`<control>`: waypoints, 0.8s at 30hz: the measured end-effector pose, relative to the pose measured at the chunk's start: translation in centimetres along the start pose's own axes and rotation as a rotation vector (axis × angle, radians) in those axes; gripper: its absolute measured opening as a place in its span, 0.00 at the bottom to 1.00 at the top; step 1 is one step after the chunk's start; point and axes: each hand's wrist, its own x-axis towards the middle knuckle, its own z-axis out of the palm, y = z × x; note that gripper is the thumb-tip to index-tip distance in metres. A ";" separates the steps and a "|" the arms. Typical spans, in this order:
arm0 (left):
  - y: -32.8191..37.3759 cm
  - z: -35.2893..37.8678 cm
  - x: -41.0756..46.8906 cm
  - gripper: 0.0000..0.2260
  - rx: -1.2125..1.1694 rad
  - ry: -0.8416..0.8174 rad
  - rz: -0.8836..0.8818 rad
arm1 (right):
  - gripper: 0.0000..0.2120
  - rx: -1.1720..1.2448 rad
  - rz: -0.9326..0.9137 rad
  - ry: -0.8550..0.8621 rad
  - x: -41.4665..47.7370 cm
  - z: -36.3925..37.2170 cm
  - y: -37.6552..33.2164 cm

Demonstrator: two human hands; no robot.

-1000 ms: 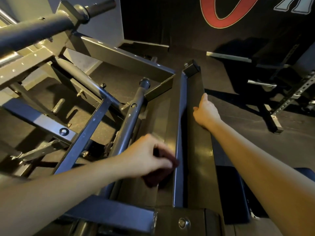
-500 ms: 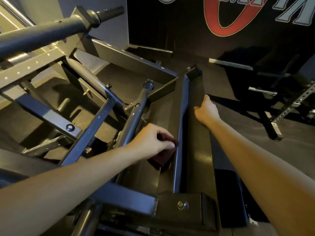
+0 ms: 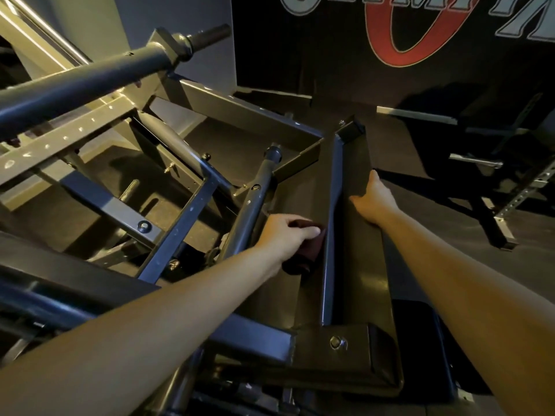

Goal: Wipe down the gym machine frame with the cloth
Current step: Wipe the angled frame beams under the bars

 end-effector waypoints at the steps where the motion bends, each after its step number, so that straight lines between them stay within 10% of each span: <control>1: -0.3 -0.1 -1.6 0.08 0.012 -0.017 0.002 | 0.41 0.012 -0.003 0.005 -0.1 0.0 0.0; 6: -2.9 -1.3 -9.1 0.06 0.071 -0.297 -0.009 | 0.39 0.020 -0.031 0.028 0.4 0.4 0.6; 14: 0.2 1.6 1.2 0.06 0.207 0.154 0.149 | 0.41 0.064 -0.010 0.006 -0.1 -0.1 0.3; 24: -2.8 0.1 -4.3 0.05 0.167 0.164 0.038 | 0.40 0.101 -0.019 0.015 0.6 0.0 0.6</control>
